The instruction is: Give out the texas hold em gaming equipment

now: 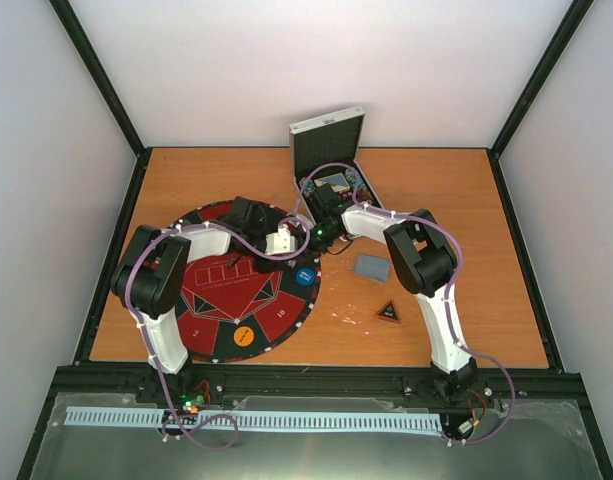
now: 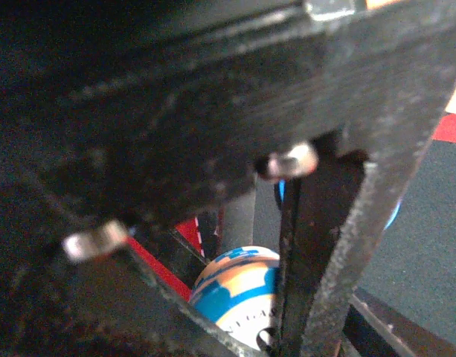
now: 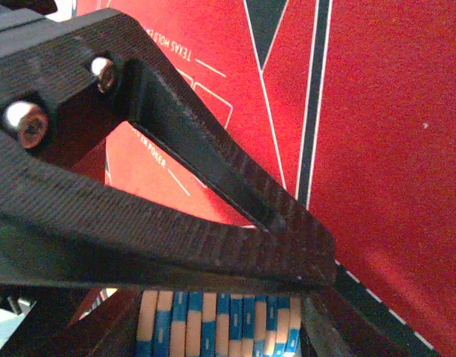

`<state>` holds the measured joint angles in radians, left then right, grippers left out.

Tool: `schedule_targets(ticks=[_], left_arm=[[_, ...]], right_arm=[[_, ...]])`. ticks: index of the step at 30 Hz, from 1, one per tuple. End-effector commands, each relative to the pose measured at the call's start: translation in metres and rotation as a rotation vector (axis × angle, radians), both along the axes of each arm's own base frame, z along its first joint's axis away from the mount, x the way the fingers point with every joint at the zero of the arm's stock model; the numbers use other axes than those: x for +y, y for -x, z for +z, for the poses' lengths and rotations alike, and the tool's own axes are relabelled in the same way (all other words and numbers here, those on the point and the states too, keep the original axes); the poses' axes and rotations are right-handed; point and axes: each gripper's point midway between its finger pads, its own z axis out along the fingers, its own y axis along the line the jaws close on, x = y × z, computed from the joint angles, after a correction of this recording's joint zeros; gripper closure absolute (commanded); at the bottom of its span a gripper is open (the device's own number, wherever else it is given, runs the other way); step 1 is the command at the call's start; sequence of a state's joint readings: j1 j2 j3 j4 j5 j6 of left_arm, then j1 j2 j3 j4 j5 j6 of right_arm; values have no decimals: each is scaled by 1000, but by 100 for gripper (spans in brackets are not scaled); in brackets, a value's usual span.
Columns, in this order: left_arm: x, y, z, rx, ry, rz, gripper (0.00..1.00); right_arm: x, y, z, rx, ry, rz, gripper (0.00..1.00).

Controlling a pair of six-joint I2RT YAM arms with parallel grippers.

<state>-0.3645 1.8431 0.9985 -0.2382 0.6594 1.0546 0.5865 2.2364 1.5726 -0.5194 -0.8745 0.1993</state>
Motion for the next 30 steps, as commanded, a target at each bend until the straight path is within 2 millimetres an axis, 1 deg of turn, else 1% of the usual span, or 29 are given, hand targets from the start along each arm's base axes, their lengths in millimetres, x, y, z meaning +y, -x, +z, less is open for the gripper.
schedule_targets(ticks=[1,5,8,12,16,19,23,27,29,30], left_arm=[[-12,-2,13,-36,33,-61,39],[-11,3,12,-28,32,-79,45],[-11,6,11,-28,28,-93,53],[-10,8,9,-19,24,-100,61],[-10,9,10,-17,23,-105,67],[-9,10,9,-12,20,-104,69],[-9,11,8,-3,17,-111,70],[-9,12,8,-6,14,-116,73],[-8,12,7,-8,11,-117,74],[-8,12,7,-6,9,-118,75]], right_arm=[[-9,-8,-6,-26,42,-34,72],[-12,-10,-4,-36,52,-44,68],[-14,-14,-2,-44,55,-55,66],[-15,-17,2,-56,56,-66,58],[-16,-18,5,-64,54,-66,52],[-17,-20,6,-69,57,-70,45],[-17,-20,6,-72,60,-72,40],[-20,-22,8,-86,70,-81,39],[-21,-24,11,-95,72,-86,35],[-22,-25,14,-99,70,-91,30]])
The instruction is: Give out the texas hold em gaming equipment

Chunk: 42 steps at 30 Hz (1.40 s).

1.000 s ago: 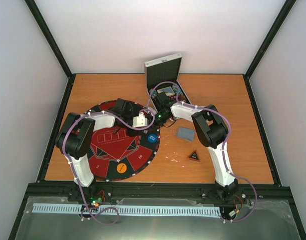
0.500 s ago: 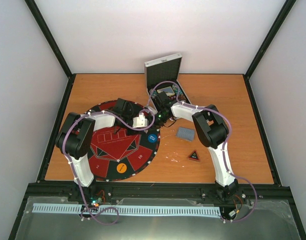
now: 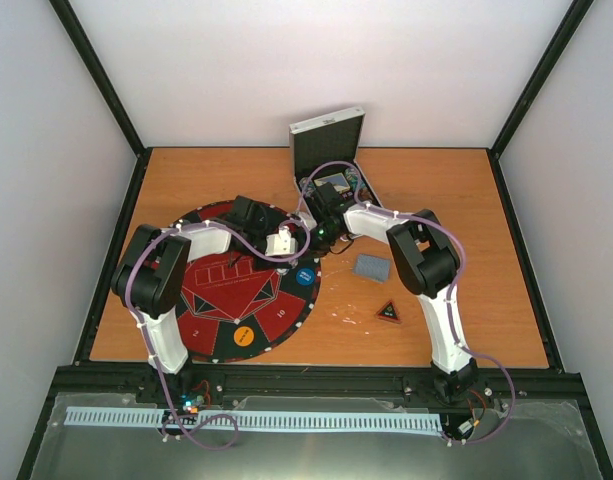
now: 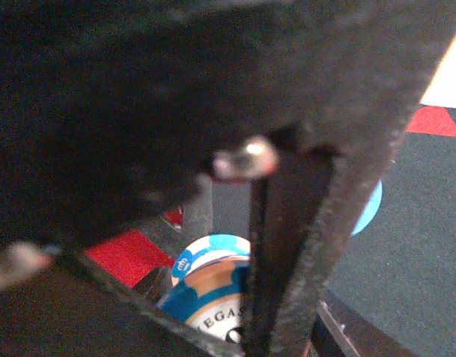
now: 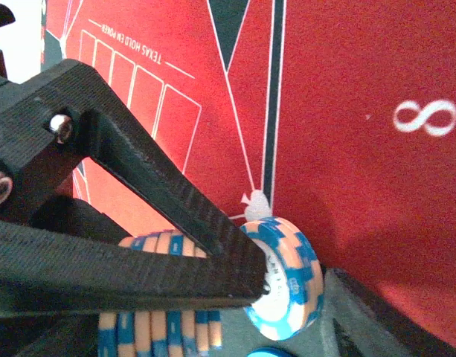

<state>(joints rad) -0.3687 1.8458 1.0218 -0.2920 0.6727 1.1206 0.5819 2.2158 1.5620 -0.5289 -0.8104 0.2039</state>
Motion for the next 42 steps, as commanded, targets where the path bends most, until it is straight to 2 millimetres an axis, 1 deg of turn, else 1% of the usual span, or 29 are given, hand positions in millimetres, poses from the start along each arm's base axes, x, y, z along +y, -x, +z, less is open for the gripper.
schedule_targets(ticks=[1,8,12,17,20,25,30,32,36,40,42], left_arm=[[-6,9,4,9,15,-65,76],[-4,12,3,21,0,-69,80],[-2,7,2,27,-20,-50,82],[-2,1,2,31,-39,-44,85],[-2,2,4,22,-35,-58,83],[4,3,-1,-18,-80,-85,82],[1,1,9,-36,-70,-112,81],[2,3,8,-34,-75,-120,79],[8,7,-1,-40,-108,-130,76],[8,9,-2,-61,-102,-134,73],[8,7,-3,-59,-104,-120,71]], right_arm=[[-15,-20,17,-74,20,-57,29],[-25,-24,29,-115,49,-74,28],[-31,-24,38,-136,55,-77,28],[-44,-26,41,-146,72,-102,28],[-50,-26,44,-156,79,-110,28],[-56,-26,50,-186,100,-114,28],[-58,-24,54,-198,101,-112,28],[-58,-24,55,-202,101,-112,28],[-60,-23,57,-213,107,-112,27],[-61,-22,57,-217,105,-113,28],[-60,-22,57,-215,104,-113,28]])
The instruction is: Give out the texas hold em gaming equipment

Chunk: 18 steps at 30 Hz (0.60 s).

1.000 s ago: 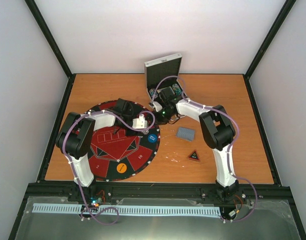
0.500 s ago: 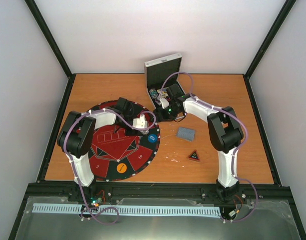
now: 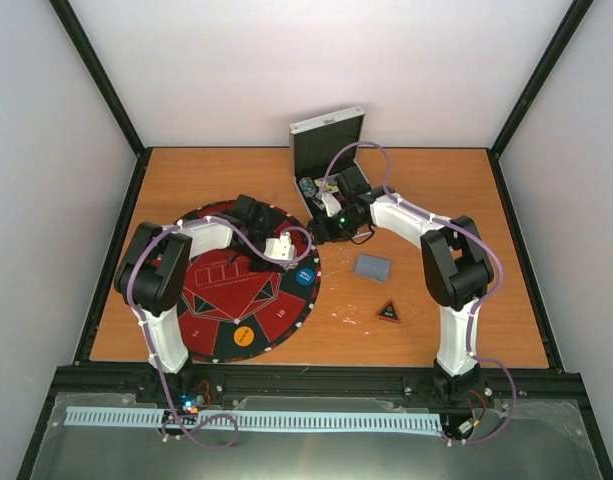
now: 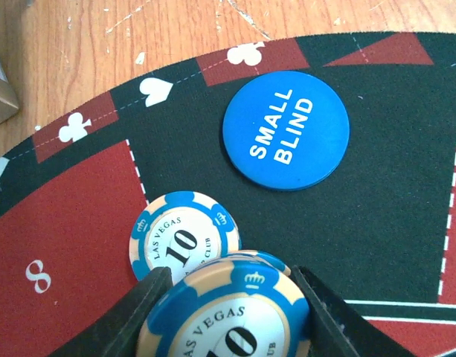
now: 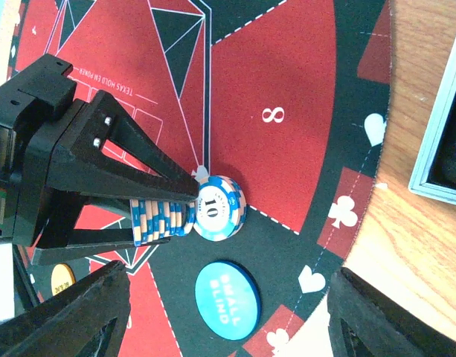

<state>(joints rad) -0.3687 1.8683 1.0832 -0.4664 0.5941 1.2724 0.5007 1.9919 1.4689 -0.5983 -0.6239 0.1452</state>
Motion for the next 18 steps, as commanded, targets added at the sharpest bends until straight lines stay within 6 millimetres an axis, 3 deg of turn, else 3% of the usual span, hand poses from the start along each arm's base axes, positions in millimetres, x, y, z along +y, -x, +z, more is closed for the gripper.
schedule_targets(ticks=[1,9,18], left_arm=[[-6,-3,7,-54,18,-30,70],[-3,7,5,-39,13,-50,55],[-5,1,3,-18,9,-17,47]], right_arm=[[-1,1,11,-33,-4,6,28],[-2,1,11,-35,-2,8,28],[-2,1,10,-36,1,13,28]])
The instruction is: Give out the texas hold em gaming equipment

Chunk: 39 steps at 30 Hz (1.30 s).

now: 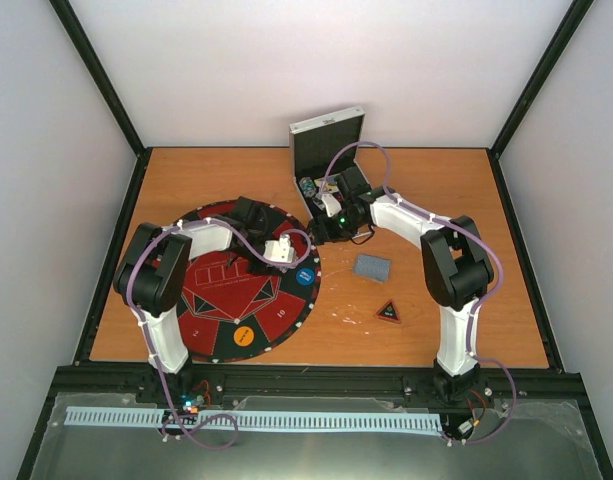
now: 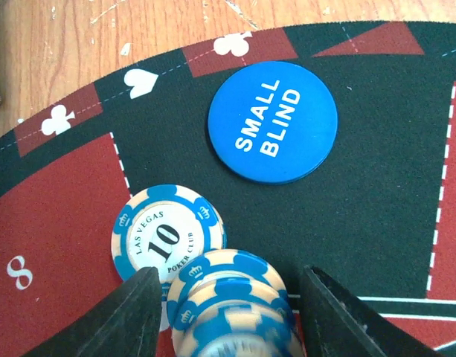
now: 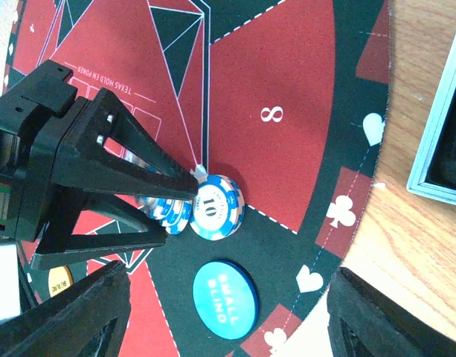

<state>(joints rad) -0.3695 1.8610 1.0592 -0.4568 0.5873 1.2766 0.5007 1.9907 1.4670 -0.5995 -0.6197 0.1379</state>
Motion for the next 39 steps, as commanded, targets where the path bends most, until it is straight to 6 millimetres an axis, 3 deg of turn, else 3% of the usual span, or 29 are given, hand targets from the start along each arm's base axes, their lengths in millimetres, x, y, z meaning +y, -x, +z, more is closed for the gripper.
schedule_targets(ticks=[1,6,10,16,21,26,29,39], left_arm=[[-7,-4,7,-18,13,-14,47],[-3,-3,2,-12,-9,0,48],[-7,-6,9,7,8,18,45],[-17,-23,57,44,79,83,30],[10,-29,86,88,98,133,29],[84,-43,66,26,-23,241,43],[117,-43,49,11,-106,290,51],[144,-28,13,-23,-227,275,60]], right_arm=[[-1,1,10,-31,-2,9,28],[-2,1,8,-29,4,12,28],[-1,1,7,-28,0,14,28],[-1,0,10,-38,2,15,28],[-3,-3,15,-68,9,4,29],[12,8,6,-75,30,39,30],[28,15,-4,-62,36,64,31],[50,16,-35,-47,98,66,32]])
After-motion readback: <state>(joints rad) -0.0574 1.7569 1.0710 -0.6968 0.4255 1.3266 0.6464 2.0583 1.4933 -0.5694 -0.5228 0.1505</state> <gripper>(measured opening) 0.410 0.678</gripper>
